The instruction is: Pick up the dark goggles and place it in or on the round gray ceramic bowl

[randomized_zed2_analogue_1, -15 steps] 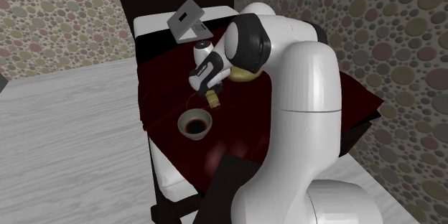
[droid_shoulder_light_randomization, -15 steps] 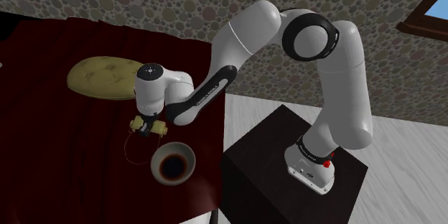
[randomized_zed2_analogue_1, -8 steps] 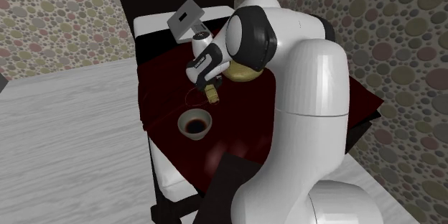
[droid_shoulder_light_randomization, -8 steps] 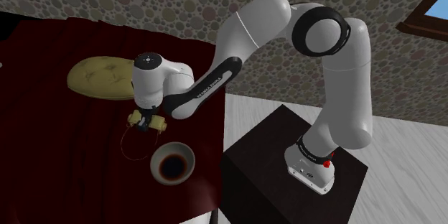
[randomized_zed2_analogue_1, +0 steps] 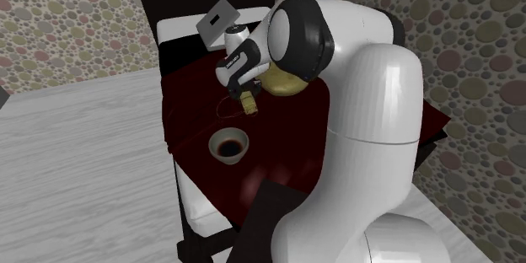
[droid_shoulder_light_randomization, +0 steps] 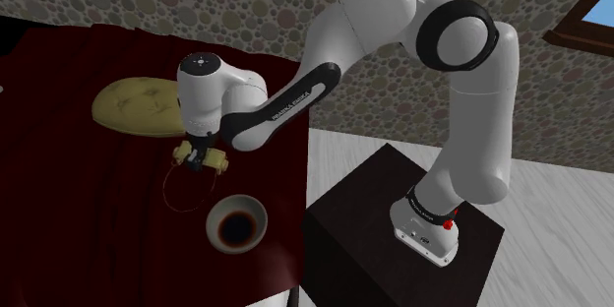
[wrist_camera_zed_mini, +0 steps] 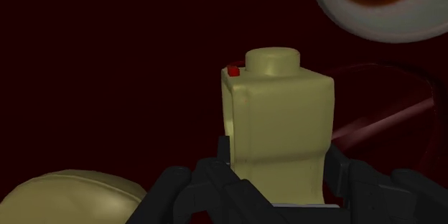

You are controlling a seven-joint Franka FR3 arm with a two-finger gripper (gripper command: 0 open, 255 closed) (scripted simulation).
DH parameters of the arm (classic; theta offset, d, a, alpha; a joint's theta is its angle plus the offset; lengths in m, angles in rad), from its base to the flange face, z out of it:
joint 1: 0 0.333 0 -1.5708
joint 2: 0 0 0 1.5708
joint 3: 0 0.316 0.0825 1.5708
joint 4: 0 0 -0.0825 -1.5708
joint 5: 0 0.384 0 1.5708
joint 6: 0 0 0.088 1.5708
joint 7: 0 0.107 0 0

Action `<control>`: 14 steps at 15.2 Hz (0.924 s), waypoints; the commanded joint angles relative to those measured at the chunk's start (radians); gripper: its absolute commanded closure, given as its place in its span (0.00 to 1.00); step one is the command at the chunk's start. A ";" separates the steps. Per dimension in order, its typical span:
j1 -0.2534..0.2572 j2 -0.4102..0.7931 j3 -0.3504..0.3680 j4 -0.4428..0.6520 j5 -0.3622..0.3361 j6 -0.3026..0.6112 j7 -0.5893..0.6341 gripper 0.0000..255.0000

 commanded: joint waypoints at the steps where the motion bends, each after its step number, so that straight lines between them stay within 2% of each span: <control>1: -0.006 -0.019 0.009 0.001 0.013 -0.019 -0.009 1.00; 7: -0.019 -0.062 0.029 0.012 0.045 -0.069 -0.035 1.00; 14: -0.053 -0.321 0.098 -0.298 0.137 0.002 -0.008 1.00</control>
